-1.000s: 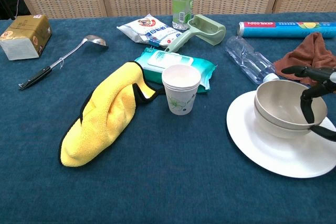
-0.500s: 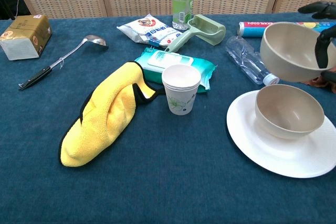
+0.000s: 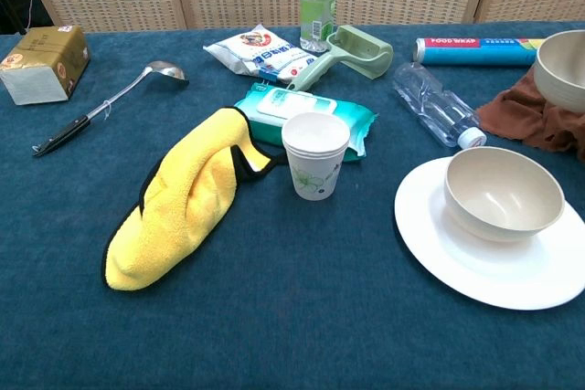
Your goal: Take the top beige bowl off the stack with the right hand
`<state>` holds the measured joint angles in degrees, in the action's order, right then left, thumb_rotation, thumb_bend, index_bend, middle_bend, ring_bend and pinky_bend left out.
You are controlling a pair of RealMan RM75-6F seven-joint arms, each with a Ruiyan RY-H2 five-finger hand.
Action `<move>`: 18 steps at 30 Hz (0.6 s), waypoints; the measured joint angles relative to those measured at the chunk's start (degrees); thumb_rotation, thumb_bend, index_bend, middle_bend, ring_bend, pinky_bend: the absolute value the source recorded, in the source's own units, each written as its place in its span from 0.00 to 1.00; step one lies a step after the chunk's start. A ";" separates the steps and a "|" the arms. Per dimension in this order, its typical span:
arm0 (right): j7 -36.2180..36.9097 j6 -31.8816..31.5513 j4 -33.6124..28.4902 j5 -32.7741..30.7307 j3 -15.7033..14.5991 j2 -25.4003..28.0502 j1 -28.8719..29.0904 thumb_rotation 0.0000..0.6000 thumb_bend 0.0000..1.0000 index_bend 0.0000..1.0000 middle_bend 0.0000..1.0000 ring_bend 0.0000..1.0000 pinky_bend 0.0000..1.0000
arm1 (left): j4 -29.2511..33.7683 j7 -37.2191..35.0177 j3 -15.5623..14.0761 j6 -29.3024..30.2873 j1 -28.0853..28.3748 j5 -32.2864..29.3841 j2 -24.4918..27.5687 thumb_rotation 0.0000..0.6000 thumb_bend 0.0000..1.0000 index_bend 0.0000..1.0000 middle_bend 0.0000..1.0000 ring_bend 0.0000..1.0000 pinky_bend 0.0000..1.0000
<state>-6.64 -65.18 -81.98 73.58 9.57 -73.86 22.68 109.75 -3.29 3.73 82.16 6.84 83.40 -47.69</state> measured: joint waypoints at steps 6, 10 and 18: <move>1.40 0.36 3.04 -0.60 -2.02 -0.71 -1.80 1.00 0.57 0.69 0.00 0.00 0.00 | -0.17 -0.92 0.13 -0.07 -0.02 -0.40 0.30 1.00 0.25 0.00 0.00 0.00 0.00; 3.95 -0.64 2.43 1.86 -4.64 0.92 -3.90 1.00 0.56 0.69 0.00 0.00 0.00 | -0.25 -1.48 0.04 -0.06 -0.10 -0.11 0.59 1.00 0.25 0.00 0.00 0.00 0.00; 9.43 -1.03 4.08 6.06 -7.79 1.77 -5.66 1.00 0.46 0.69 0.00 0.00 0.00 | -0.07 -0.85 -0.12 -0.41 0.08 0.07 0.42 1.00 0.25 0.00 0.00 0.00 0.00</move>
<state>2.79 -66.21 -77.91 79.63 1.77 -72.09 17.01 109.68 -4.13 3.61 81.76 6.92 83.47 -47.27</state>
